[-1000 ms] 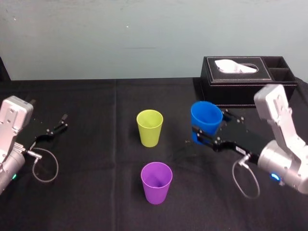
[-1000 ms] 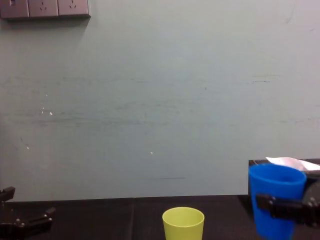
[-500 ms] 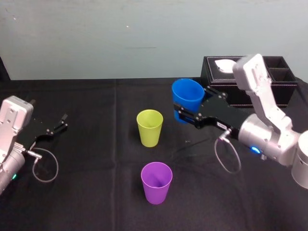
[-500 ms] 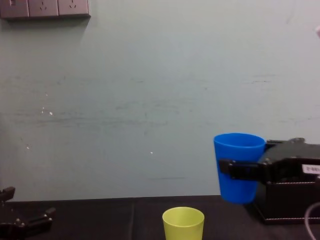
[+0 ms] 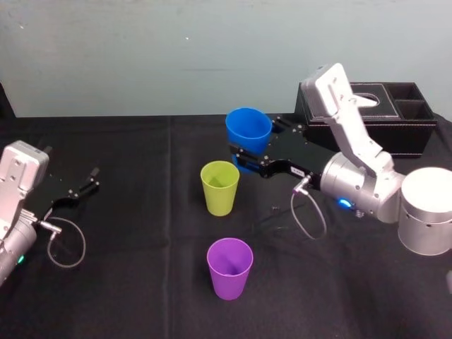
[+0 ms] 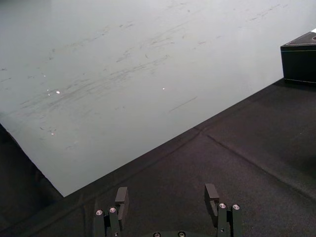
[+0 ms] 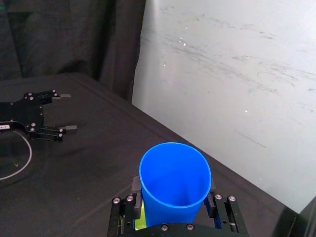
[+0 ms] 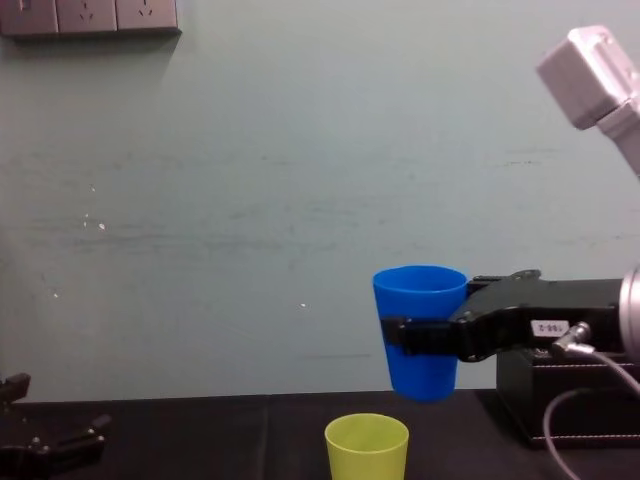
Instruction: Stack the three plastic cups sequentially using one hand.
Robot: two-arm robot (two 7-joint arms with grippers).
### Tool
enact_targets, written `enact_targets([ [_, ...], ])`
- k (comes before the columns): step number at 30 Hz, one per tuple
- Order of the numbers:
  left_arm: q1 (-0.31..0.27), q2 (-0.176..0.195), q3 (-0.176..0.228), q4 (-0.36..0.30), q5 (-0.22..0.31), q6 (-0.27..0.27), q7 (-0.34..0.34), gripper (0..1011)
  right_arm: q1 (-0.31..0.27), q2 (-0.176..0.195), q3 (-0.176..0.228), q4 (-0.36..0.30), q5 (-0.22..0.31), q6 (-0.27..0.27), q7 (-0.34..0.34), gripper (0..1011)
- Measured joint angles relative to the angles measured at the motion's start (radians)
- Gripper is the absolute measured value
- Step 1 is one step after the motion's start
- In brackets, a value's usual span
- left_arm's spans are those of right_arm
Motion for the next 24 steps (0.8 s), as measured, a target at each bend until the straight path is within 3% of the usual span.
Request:
enact_targets([
  [12, 0.000, 0.000, 0.000, 0.000, 0.000, 0.000, 0.000, 1010, 0.038, -0.037, -0.039, 0.052, -0.027, 0.000, 0.000, 729],
  [24, 0.000, 0.000, 0.000, 0.000, 0.000, 0.000, 0.000, 1010, 0.051, -0.060, -0.052, 0.091, -0.027, -0.016, 0.013, 729],
])
